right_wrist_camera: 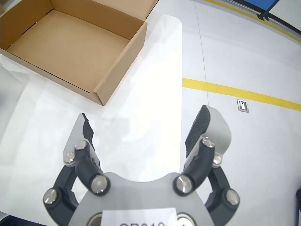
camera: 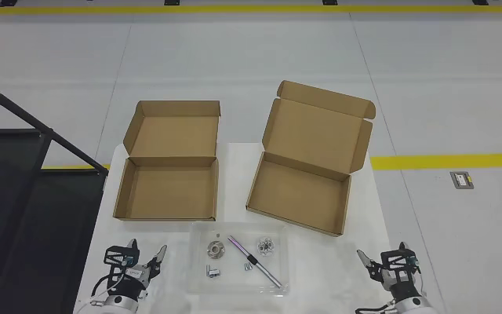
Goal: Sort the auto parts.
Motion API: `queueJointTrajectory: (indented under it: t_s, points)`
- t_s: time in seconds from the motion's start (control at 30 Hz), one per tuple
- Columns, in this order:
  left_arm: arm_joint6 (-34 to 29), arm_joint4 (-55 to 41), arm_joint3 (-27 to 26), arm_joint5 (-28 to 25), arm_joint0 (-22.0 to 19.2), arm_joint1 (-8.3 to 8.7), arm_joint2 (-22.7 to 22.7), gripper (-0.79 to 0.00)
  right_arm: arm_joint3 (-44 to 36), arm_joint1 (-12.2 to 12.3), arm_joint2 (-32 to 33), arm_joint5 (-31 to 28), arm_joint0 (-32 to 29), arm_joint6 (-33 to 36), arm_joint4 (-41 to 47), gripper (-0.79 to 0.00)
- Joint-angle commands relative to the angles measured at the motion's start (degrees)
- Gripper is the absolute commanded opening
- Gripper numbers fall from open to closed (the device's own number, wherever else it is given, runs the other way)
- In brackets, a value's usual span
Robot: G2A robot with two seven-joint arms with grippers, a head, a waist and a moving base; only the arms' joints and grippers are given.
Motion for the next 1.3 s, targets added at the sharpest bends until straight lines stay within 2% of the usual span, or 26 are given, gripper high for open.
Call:
queueJointTrajectory:
  t_s: [0.0, 0.3, 0.33, 0.47, 0.6, 0.77, 0.9, 1.03, 1.27]
  points:
    - [0.0, 0.0, 0.0, 0.0, 0.0, 0.0, 0.0, -0.179, 0.0, 0.0, 0.0, 0.0, 0.0, 0.0, 0.0, 0.0]
    - [0.0, 0.0, 0.0, 0.0, 0.0, 0.0, 0.0, -0.182, 0.0, 0.0, 0.0, 0.0, 0.0, 0.0, 0.0, -0.001]
    - [0.19, -0.01, -0.11, -0.2, -0.05, 0.0, 0.05, 0.0, -0.15, 0.0, -0.04, -0.1, 0.07, -0.06, -0.04, 0.0]
    - [1.62, -1.0, 0.08, 0.17, -0.16, -0.13, -0.74, 0.0, -4.02, 0.3, 0.15, -5.79, 0.54, 0.48, -1.37, 0.0]
    - [3.32, -1.67, -0.75, 0.25, 0.25, -0.21, -1.94, 0.0, -11.48, 0.76, 0.84, -11.82, 1.29, 4.24, -3.35, 0.0]
    - [5.3, -2.31, -1.03, 0.1, 1.51, -0.33, -3.21, 0.0, -20.72, 1.39, -1.0, -21.61, 3.56, 12.79, -6.9, 0.0]
    - [6.59, -2.71, -1.31, -0.31, 2.33, -0.45, -3.8, 0.0, -23.48, 1.51, -6.06, -28.57, 8.4, 20.72, -5.49, 0.0]
    - [6.72, -2.26, -1.3, -1.17, 2.58, -0.48, -3.88, 0.0, -21.45, 1.04, -12.49, -28.65, 13.62, 31.05, -1.14, 0.0]
    - [6.72, -2.26, -1.3, -1.17, 2.58, -0.48, -3.88, 0.0, -21.45, 1.04, -12.49, -28.65, 13.62, 31.05, -1.14, 0.0]
